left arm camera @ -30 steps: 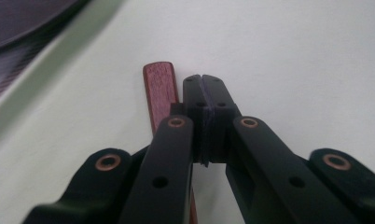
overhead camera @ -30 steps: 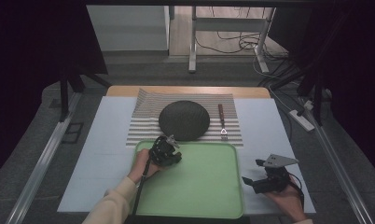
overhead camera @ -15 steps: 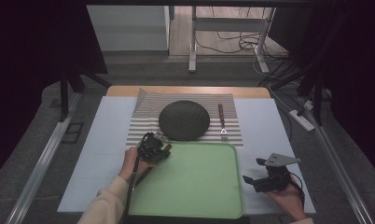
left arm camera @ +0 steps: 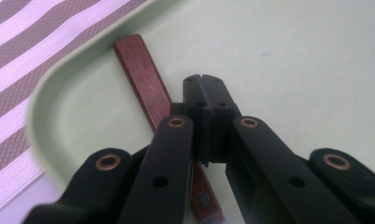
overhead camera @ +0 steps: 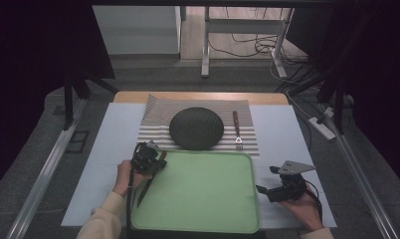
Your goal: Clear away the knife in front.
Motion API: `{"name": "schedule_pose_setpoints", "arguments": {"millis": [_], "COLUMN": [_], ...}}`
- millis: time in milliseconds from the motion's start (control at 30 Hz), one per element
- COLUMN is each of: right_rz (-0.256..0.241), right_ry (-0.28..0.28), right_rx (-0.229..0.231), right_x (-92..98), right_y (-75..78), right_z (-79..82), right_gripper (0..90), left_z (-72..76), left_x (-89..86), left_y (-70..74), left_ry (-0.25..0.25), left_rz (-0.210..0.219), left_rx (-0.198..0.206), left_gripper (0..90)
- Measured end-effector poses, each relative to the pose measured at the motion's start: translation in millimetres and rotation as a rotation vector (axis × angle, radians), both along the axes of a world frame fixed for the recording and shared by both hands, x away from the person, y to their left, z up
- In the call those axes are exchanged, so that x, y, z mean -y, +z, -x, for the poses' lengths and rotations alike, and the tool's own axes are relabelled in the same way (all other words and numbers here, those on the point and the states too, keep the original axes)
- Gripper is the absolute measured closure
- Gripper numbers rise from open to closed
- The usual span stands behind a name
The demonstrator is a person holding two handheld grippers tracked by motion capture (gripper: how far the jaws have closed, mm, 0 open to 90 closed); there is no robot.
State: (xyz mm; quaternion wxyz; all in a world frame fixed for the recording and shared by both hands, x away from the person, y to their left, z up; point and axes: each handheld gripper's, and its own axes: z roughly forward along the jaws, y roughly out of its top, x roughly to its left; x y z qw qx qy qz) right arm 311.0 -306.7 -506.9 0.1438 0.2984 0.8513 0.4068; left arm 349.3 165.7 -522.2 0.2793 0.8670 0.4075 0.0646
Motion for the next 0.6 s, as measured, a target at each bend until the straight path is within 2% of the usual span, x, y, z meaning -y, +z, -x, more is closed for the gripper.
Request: {"name": "schedule_pose_setpoints", "arguments": {"millis": [200,333,600], "right_rz": [0.005,0.005,0.005], "right_ry": [-0.008,-0.007,-0.006], "right_rx": [-0.005,-0.001,0.001], "right_x": [0.3,0.1,1.5], "right_y": [0.2,0.5,0.7], "right_z": [1.8,3.4,4.8], "right_gripper": [9.3,9.4,9.4], "left_z": [4.6,8.4,11.1], "left_x": [-10.3,-16.5,-25.2], "left_y": [1.2,2.0,1.6], "left_ry": [0.022,0.042,0.073], "left_rz": [0.008,0.033,0.035], "left_rx": [0.004,0.001,-0.007], "left_gripper": [89.0,88.9,88.9]}}
